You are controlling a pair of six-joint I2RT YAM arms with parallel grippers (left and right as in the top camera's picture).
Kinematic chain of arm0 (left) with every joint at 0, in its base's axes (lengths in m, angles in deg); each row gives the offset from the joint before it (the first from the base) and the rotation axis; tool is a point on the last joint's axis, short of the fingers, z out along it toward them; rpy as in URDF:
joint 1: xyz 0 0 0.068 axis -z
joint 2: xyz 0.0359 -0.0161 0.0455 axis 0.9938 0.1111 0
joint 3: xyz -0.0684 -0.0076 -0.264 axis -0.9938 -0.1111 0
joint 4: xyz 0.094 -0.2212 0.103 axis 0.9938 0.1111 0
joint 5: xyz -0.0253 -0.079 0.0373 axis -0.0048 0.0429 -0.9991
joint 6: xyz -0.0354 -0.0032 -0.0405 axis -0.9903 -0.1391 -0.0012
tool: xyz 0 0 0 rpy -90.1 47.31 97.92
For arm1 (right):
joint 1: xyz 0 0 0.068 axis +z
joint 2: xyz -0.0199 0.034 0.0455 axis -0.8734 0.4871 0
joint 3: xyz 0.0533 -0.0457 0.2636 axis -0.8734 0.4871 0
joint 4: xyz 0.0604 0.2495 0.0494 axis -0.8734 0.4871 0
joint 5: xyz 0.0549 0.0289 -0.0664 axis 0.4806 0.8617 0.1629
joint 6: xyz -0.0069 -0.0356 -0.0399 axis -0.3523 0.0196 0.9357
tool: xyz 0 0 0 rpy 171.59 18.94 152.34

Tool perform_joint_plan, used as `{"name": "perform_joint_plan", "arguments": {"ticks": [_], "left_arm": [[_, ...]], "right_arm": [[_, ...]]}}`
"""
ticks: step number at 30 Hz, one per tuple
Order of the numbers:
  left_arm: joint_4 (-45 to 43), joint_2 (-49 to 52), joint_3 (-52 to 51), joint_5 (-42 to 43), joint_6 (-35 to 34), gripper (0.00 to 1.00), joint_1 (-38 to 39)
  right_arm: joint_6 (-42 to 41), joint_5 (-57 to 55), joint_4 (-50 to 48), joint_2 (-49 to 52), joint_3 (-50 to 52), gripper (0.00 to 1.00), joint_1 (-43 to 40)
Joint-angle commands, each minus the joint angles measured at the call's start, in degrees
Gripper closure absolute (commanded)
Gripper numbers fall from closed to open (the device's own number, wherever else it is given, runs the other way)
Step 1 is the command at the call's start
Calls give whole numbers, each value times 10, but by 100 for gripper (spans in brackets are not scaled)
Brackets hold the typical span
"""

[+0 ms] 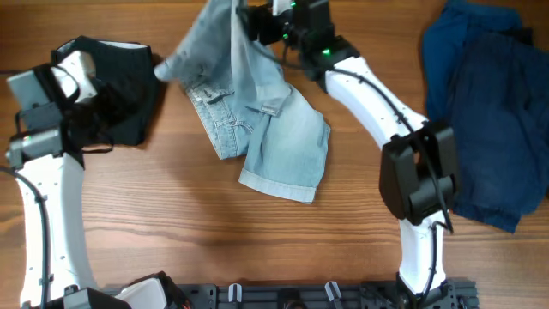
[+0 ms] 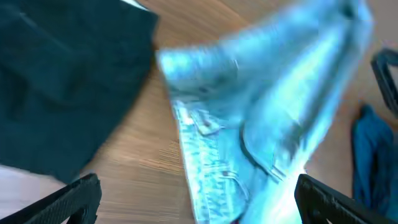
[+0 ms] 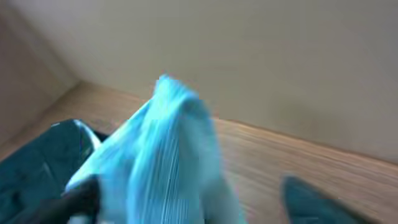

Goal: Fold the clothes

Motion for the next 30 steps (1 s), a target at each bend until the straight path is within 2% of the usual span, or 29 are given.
{"name": "perform_joint_plan", "arguments": {"ticks": [1, 3, 5, 7, 9, 14, 15, 19, 20, 21, 22, 23, 24, 25, 26, 27, 30], "left_arm": [[-10, 6, 9, -7, 28, 0, 102], [-22, 28, 9, -66, 28, 0, 168], [-28, 59, 9, -98, 27, 0, 209], [-27, 92, 9, -108, 19, 0, 222], [-27, 110, 9, -120, -14, 0, 219], [-25, 113, 9, -157, -58, 0, 217], [-25, 113, 9, -162, -68, 0, 214], [-25, 113, 9, -163, -68, 0, 210], [-26, 113, 9, -163, -68, 0, 210], [-26, 113, 9, -163, -68, 0, 210], [-25, 113, 9, -163, -68, 0, 210], [-25, 113, 9, -163, -68, 0, 210], [-25, 113, 9, -163, -68, 0, 210], [-25, 113, 9, -163, -68, 0, 210], [-26, 113, 9, -163, -68, 0, 210], [-26, 113, 9, -163, -68, 0, 210], [-25, 113, 9, -163, -68, 0, 210]], "right_arm": [[-26, 65, 44, -51, -16, 0, -31], [-17, 82, 137, -102, -16, 0, -52], [49, 81, 250, -144, -16, 0, -58], [87, 79, 342, -157, -16, 0, -58], [115, 79, 383, -143, -15, 0, -58], [199, 52, 349, -24, -14, 1, -28], [215, 44, 332, -6, -14, 4, -20], [219, -26, 251, 56, -14, 7, 3], [219, -27, 224, 70, -14, 15, 6], [217, -26, 205, 80, -14, 28, 6], [216, -26, 194, 84, -14, 49, 7], [216, -26, 184, 87, -14, 61, 7], [216, -26, 180, 89, -14, 66, 7], [216, -26, 179, 89, -14, 77, 7], [216, -27, 178, 89, -14, 91, 6], [207, -33, 173, 88, -15, 96, 6], [145, -76, 179, 51, -23, 96, -9]]}}
